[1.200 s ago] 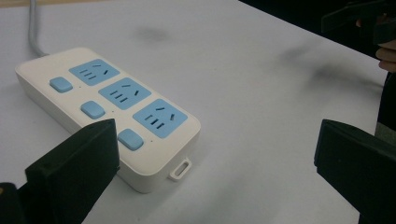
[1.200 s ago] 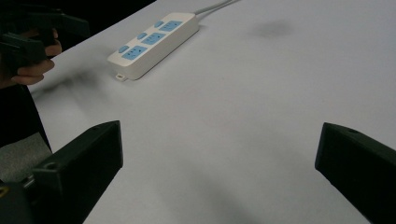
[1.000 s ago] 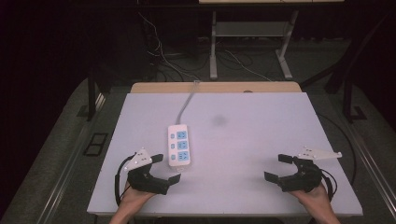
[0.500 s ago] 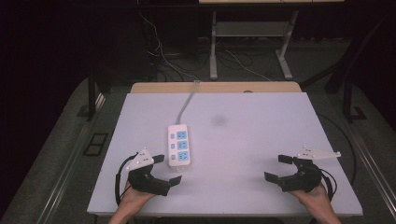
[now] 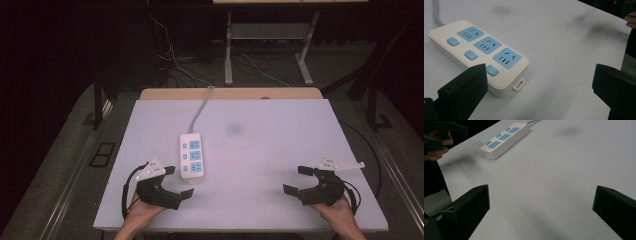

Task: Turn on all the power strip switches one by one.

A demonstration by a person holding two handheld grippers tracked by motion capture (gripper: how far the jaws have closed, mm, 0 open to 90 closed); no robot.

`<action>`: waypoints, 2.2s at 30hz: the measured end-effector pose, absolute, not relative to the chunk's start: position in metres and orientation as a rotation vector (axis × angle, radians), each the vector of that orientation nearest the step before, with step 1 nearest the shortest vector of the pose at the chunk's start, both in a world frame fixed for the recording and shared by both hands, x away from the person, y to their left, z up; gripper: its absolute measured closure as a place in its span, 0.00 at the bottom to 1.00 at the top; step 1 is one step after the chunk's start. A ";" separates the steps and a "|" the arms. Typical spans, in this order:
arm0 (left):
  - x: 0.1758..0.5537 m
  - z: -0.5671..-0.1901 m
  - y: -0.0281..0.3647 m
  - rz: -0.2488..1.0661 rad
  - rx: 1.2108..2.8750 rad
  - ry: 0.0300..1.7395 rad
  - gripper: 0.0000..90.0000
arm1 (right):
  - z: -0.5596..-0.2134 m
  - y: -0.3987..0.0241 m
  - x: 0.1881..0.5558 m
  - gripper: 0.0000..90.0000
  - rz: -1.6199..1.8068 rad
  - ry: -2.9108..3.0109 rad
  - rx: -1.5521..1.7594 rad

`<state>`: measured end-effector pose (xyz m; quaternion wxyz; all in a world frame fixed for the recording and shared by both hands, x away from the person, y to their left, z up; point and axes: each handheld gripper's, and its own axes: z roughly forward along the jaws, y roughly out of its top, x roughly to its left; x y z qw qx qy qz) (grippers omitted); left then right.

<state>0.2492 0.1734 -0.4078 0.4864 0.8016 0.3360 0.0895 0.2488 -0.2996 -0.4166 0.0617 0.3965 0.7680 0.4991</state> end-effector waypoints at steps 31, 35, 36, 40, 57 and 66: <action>0.287 -0.390 0.188 0.151 2.049 0.850 0.00 | -0.418 -0.303 0.249 0.01 1.500 2.313 1.210; 0.294 -0.389 0.189 0.144 2.079 0.852 0.01 | -0.418 -0.303 0.249 0.01 1.500 2.312 1.210; 0.295 -0.389 0.189 0.144 2.083 0.853 0.01 | -0.418 -0.303 0.249 0.01 1.500 2.312 1.210; 0.301 -0.390 0.189 0.132 2.105 0.857 0.02 | -0.418 -0.303 0.249 0.01 1.497 2.315 1.208; 0.324 -0.387 0.183 0.082 2.213 0.815 0.12 | -0.421 -0.300 0.249 0.01 1.494 2.335 1.197; 0.329 -0.385 0.183 0.085 2.230 0.795 0.34 | -0.420 -0.301 0.249 0.01 1.502 2.327 1.196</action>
